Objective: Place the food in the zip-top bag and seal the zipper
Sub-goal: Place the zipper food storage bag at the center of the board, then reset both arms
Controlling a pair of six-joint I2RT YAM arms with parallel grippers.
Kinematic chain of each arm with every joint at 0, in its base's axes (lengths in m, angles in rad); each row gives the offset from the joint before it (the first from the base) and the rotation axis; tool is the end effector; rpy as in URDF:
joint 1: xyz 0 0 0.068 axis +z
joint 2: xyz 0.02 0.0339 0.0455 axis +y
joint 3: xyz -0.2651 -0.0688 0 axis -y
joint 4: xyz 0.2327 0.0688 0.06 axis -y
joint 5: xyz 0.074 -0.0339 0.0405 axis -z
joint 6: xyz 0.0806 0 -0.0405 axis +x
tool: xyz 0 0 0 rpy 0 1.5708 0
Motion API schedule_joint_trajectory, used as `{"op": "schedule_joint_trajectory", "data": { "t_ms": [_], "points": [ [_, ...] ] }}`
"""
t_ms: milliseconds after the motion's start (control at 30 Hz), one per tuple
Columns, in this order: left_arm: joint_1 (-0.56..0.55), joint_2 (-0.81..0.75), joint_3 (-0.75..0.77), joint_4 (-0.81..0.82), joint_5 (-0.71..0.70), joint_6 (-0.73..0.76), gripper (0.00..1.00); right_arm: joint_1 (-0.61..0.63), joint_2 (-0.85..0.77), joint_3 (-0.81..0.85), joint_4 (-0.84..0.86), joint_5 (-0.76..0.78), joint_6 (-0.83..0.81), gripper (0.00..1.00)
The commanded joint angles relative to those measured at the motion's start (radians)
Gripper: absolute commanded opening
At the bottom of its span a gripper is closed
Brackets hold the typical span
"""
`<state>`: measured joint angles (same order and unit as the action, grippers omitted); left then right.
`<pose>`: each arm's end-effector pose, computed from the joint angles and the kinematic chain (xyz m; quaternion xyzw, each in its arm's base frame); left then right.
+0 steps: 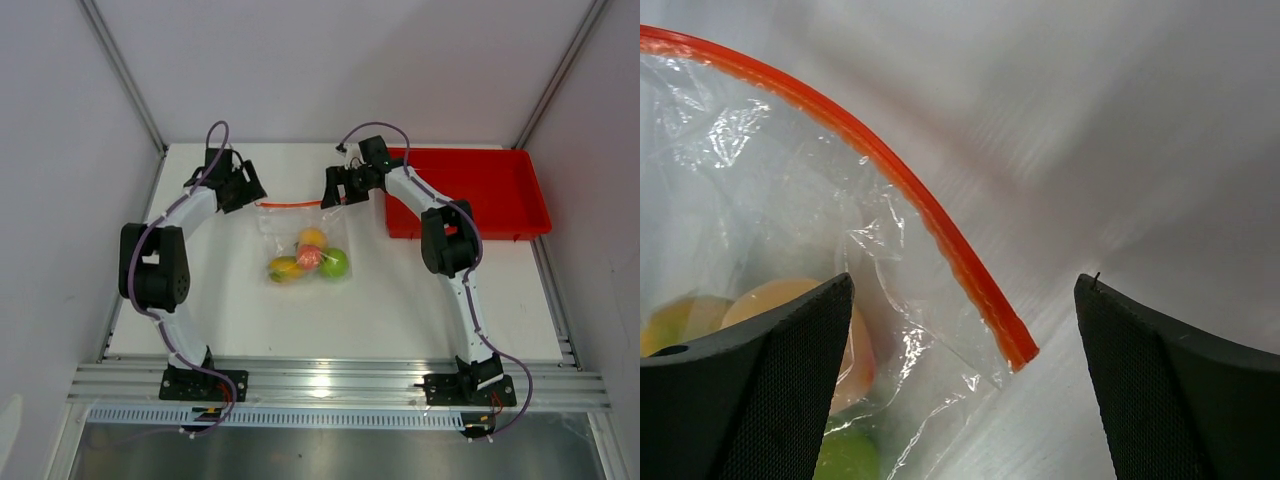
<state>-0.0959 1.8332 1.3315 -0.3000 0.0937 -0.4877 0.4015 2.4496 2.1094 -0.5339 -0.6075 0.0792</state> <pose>0.4262 -0.0486 0.1994 -0.1630 0.9117 -0.1494 0.3464 0.4915 0.2586 0.1541 -0.2447 0.8689 0.3506 0.2494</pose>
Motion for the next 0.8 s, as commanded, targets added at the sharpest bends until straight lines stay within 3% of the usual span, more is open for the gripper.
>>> {"op": "schedule_joint_trajectory", "data": {
  "t_ms": [0,167,400,567,767],
  "points": [
    [0.005,-0.037,0.064,-0.005,-0.100,0.020,0.81,-0.004,-0.044,0.035,-0.029,0.086,-0.021,0.93],
    [0.005,-0.146,0.014,0.030,-0.201,-0.006,0.83,-0.006,-0.086,0.026,-0.063,0.205,-0.025,0.94],
    [-0.011,-0.373,-0.183,0.107,-0.209,-0.052,0.88,-0.009,-0.225,-0.074,-0.037,0.307,0.017,0.99],
    [-0.059,-0.518,-0.245,0.087,-0.177,-0.054,0.88,0.011,-0.366,-0.242,-0.029,0.376,0.044,0.99],
    [-0.137,-0.689,-0.373,0.122,-0.066,-0.097,0.93,0.100,-0.651,-0.532,0.020,0.598,0.071,0.99]
  ]
}}
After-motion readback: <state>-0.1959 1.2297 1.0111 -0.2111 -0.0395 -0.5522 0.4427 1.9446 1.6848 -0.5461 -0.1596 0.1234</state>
